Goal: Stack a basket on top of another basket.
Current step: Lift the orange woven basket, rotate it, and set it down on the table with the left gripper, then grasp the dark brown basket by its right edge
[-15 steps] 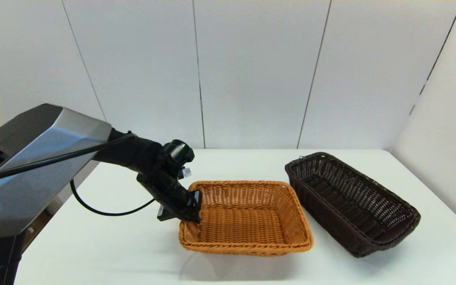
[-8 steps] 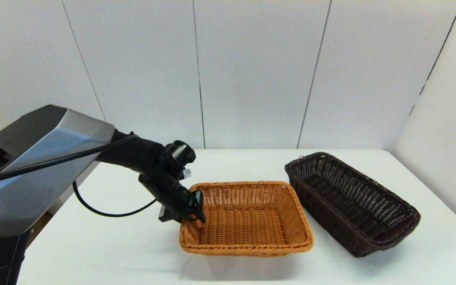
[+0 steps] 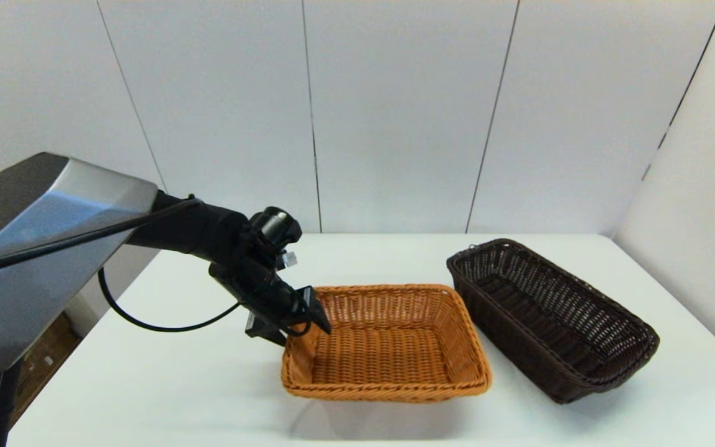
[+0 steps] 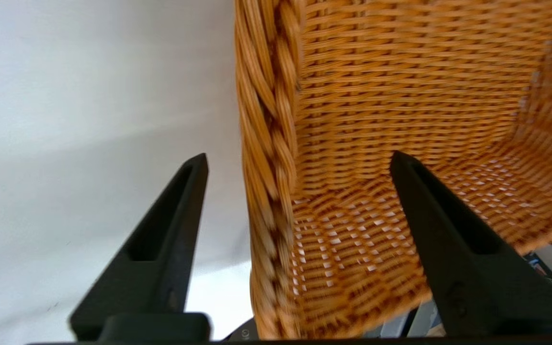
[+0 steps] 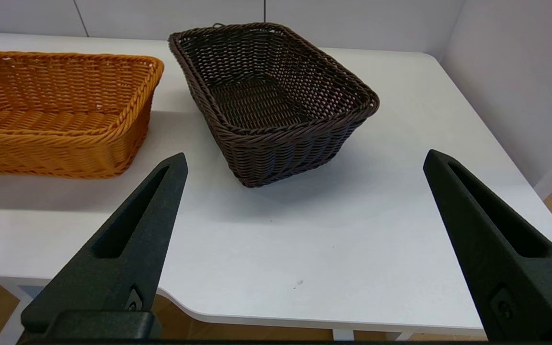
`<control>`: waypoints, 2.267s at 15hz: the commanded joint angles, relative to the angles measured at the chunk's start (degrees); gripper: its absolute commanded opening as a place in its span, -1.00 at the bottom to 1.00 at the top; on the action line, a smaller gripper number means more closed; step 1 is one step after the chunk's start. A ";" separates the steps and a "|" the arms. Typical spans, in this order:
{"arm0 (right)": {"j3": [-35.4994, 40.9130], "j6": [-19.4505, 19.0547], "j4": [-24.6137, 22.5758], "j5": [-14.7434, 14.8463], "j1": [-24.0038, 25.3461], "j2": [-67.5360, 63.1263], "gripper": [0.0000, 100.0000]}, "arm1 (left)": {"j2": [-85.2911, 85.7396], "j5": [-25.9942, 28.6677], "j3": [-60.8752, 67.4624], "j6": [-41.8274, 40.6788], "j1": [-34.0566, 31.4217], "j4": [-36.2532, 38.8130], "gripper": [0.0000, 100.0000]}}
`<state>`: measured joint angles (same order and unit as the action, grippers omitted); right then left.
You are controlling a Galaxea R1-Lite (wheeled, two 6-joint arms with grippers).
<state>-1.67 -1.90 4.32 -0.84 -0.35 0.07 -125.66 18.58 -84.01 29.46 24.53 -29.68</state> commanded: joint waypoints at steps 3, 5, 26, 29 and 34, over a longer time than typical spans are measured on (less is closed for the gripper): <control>0.00 -0.03 -0.01 -0.04 0.00 0.01 1.00 | 8.06 -2.32 0.16 -0.02 -1.41 -1.52 1.00; 0.00 -0.03 -0.01 -0.04 0.00 -0.07 1.00 | 10.88 -2.32 0.25 -1.60 -2.82 -3.54 1.00; 0.00 0.23 -0.01 0.23 0.00 -0.07 1.00 | 88.47 -19.19 43.13 -6.26 -11.70 -9.95 1.00; 0.00 0.23 -0.01 0.23 0.00 -0.07 1.00 | 98.77 -19.46 45.33 -6.09 -12.40 -16.02 1.00; 0.00 0.23 -0.01 0.23 0.00 -0.07 1.00 | 109.58 -19.63 47.97 -6.70 -14.86 -20.59 1.00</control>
<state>-1.65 -1.62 4.29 -0.60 -0.33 0.07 -21.71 -0.85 -37.18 22.27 10.41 -48.31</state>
